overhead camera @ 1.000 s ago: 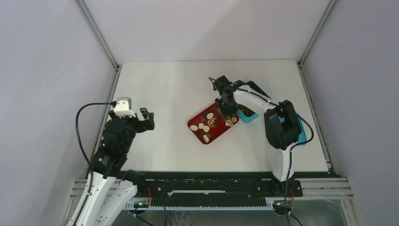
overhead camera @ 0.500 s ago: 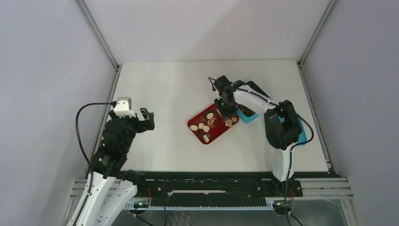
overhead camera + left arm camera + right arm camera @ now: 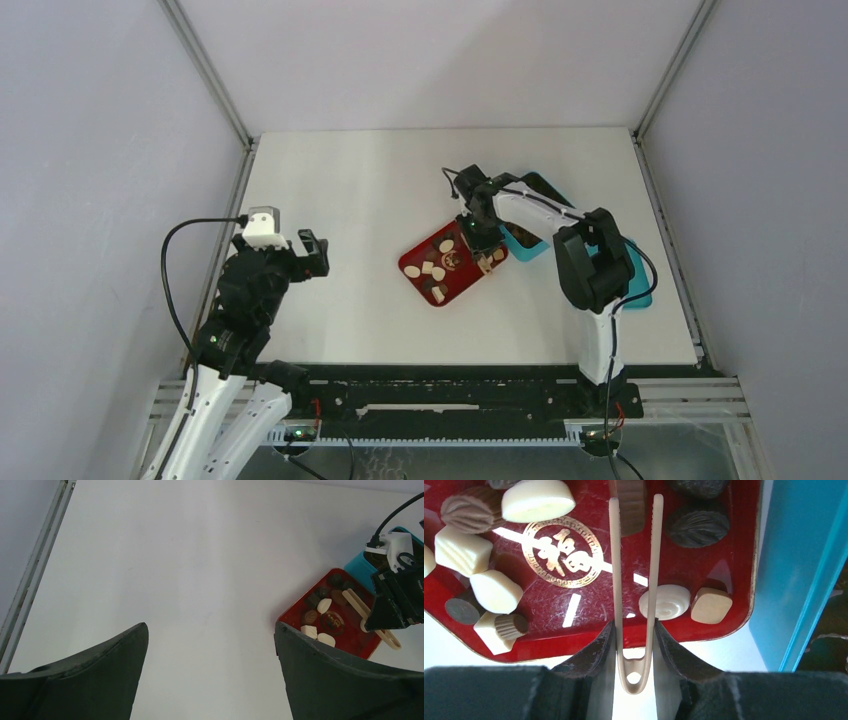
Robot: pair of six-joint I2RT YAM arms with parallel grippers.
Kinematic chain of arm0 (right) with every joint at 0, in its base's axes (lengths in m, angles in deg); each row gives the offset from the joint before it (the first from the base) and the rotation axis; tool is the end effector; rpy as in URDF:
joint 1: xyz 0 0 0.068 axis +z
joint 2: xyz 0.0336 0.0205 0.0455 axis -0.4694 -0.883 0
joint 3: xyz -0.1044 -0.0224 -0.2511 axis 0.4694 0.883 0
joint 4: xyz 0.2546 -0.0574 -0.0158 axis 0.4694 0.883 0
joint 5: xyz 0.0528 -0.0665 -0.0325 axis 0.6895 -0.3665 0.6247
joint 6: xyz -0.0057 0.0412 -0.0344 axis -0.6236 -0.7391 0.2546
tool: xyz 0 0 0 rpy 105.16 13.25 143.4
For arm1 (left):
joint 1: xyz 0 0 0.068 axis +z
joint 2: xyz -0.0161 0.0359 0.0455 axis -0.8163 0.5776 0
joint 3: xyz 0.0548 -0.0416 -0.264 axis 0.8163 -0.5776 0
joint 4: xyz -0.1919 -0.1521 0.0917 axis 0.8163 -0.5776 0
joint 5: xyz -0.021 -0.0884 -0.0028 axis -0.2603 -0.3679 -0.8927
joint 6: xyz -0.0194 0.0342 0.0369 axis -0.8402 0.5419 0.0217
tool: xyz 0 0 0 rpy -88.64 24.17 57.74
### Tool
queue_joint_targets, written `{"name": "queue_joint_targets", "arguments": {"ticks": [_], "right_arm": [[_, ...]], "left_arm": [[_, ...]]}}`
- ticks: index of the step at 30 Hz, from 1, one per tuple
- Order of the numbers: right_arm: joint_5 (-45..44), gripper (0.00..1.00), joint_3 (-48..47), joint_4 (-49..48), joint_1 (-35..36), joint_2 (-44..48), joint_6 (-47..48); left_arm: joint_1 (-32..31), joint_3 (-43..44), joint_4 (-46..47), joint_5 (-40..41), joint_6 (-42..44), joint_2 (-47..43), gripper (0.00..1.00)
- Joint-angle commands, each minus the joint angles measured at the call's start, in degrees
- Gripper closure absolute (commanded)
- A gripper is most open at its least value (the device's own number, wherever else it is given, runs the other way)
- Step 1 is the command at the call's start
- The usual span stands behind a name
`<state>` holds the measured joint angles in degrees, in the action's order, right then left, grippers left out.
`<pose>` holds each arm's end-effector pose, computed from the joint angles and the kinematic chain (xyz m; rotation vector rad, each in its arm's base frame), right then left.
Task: Pack the chocolate
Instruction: Adjust the clamp.
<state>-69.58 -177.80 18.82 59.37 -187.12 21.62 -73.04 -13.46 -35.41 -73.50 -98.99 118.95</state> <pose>0.3394 0.2080 0.1884 -0.6836 2.8926 0.1196 0.1179 -0.0301 0.3276 -0.0619 1.8198 -0.1502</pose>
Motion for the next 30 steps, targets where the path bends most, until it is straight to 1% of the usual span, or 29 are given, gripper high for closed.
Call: {"name": "queue_joint_targets", "arguments": {"ticks": [1,9,13,18,19,22,26,30], "right_arm": [[2.0,0.88,1.7,-1.3,-2.7,2.2,-1.7],[1.2,0.88,2.8,-0.4,-3.5,4.5,-1.8],[0.4,0.84,2.6,0.4,-2.8,6.6,-0.5],[-1.4,0.79,1.3,2.4,-1.8,6.9,0.9],[-3.2,0.78,0.9,2.9,-1.5,6.7,1.1],[-4.8,0.77,0.0,3.6,-0.6,6.8,1.5],[-3.5,0.77,-0.3,2.2,0.6,9.4,1.9],[-2.1,0.75,0.2,0.3,2.0,12.3,2.1]], "left_arm": [[0.4,-1.6,2.7,-0.6,-0.1,-0.2,0.0],[0.4,-1.6,2.7,-0.7,-0.1,-0.2,0.0],[0.4,-1.5,2.7,-0.9,-0.1,-0.2,0.0],[0.4,-1.5,2.8,-0.9,-0.1,-0.2,0.0],[0.4,-1.5,2.8,-1.0,-0.1,-0.2,0.0],[0.4,-1.6,2.7,-1.0,-0.1,-0.2,0.0],[0.4,-1.5,2.9,-1.2,-0.8,0.3,0.0],[0.4,-0.9,3.0,-3.9,-3.7,1.2,0.0]]}}
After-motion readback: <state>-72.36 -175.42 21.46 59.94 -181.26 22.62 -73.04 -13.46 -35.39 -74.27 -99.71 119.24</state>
